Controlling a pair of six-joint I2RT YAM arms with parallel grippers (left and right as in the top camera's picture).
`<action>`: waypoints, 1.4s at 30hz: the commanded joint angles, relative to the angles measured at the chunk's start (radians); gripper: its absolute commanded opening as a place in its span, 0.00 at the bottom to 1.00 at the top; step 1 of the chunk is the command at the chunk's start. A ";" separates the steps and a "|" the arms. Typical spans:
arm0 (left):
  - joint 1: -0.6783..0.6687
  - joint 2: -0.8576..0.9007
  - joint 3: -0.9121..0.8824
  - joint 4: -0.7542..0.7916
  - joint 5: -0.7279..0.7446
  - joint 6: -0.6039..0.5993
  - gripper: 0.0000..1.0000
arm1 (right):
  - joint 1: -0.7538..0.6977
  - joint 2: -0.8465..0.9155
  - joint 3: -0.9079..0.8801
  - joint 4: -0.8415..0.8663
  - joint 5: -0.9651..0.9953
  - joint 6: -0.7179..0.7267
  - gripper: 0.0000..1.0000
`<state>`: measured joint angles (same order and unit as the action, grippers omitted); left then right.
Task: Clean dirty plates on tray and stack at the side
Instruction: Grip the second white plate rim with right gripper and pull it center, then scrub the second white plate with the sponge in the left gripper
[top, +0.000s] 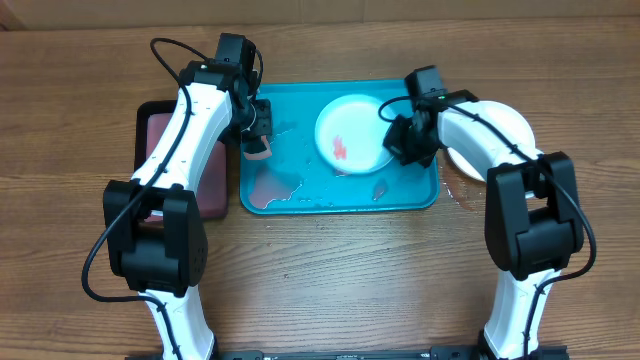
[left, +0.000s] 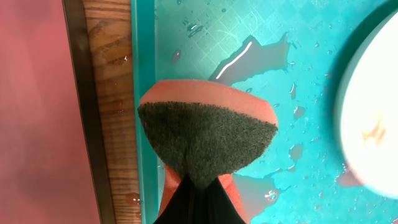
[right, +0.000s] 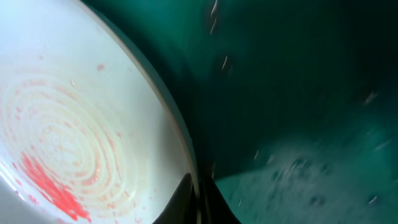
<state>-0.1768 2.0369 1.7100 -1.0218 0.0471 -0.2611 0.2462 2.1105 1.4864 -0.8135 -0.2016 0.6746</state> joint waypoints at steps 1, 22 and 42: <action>-0.001 0.007 0.013 0.000 -0.010 -0.016 0.04 | 0.060 0.006 0.003 -0.074 -0.062 -0.148 0.13; -0.001 0.007 0.013 0.005 -0.011 -0.016 0.04 | 0.033 0.091 0.104 0.113 0.157 -0.722 0.57; -0.002 0.007 0.013 0.013 -0.011 -0.035 0.04 | 0.075 0.108 0.170 -0.105 -0.071 -0.160 0.04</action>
<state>-0.1768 2.0369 1.7100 -1.0168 0.0467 -0.2649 0.2848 2.1876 1.6535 -0.9272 -0.2188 0.2985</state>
